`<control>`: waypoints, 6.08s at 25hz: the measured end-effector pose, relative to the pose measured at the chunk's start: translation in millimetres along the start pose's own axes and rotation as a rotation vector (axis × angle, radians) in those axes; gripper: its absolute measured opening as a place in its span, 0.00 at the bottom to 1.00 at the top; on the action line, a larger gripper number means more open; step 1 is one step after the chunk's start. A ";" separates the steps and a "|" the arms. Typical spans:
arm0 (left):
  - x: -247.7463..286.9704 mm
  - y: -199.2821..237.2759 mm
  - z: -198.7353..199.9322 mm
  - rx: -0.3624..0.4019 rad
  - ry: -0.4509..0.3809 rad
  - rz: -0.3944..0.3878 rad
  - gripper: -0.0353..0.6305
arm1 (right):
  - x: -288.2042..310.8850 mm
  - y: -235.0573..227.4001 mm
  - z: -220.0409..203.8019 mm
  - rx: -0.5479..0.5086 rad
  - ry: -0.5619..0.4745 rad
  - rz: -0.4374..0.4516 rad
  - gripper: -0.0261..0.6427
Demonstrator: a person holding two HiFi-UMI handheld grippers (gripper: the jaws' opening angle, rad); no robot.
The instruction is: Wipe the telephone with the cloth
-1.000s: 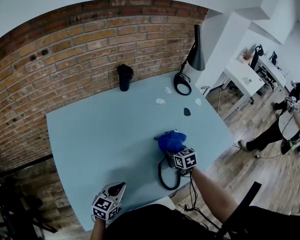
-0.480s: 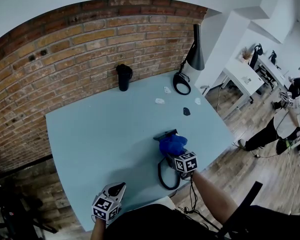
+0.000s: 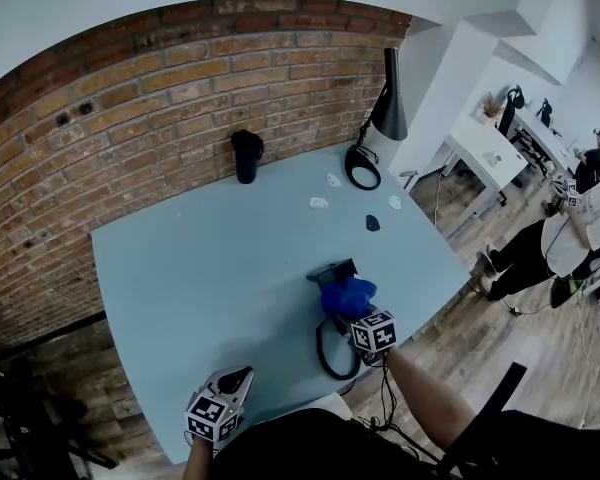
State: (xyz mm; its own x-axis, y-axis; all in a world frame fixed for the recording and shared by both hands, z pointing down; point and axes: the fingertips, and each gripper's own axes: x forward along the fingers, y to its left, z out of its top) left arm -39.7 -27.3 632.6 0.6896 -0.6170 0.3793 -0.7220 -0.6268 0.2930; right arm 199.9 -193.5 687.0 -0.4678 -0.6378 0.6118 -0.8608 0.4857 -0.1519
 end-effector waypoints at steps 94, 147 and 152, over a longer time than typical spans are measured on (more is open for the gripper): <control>-4.8 10.2 -5.1 -0.033 0.006 0.022 0.05 | 29.8 -9.6 63.5 -0.115 -0.018 0.114 0.29; 0.4 4.3 -13.3 -0.039 0.032 -0.015 0.05 | -10.4 -10.0 -17.4 0.016 0.004 0.058 0.29; -2.9 9.6 -16.3 -0.047 0.031 -0.003 0.05 | -9.7 -5.7 -32.9 0.052 0.025 0.050 0.29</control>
State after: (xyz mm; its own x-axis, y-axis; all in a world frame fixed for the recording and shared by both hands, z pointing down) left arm -49.5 -23.8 648.6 0.6902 -0.5997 0.4049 -0.7223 -0.6053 0.3345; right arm 215.9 -170.5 707.5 -0.5056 -0.5984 0.6215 -0.8463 0.4841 -0.2223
